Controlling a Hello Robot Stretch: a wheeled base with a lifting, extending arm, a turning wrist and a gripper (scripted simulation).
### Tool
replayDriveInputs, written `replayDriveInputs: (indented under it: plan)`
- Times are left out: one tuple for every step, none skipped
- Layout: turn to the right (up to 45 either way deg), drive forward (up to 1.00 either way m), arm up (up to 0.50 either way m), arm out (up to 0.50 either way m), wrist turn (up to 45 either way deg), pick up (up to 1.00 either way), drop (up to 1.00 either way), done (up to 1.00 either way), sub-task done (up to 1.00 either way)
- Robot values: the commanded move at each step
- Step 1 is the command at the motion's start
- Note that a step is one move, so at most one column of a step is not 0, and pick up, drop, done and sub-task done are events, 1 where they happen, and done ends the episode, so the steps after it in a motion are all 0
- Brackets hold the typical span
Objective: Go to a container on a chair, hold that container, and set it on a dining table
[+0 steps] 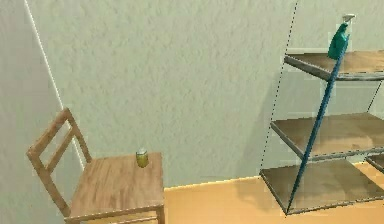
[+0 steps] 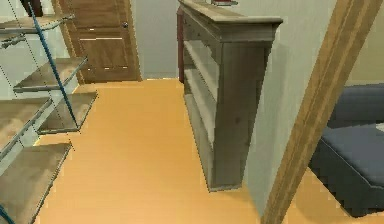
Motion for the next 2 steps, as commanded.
replayDriveInputs:
  plan:
    - [-45.0, 0.00, 0.00, 0.00, 0.0, 0.00, 0.00, 0.00, 0.00]
    - [27.0, 0.00, 0.00, 0.00, 0.0, 0.00, 0.00, 0.00, 0.00]
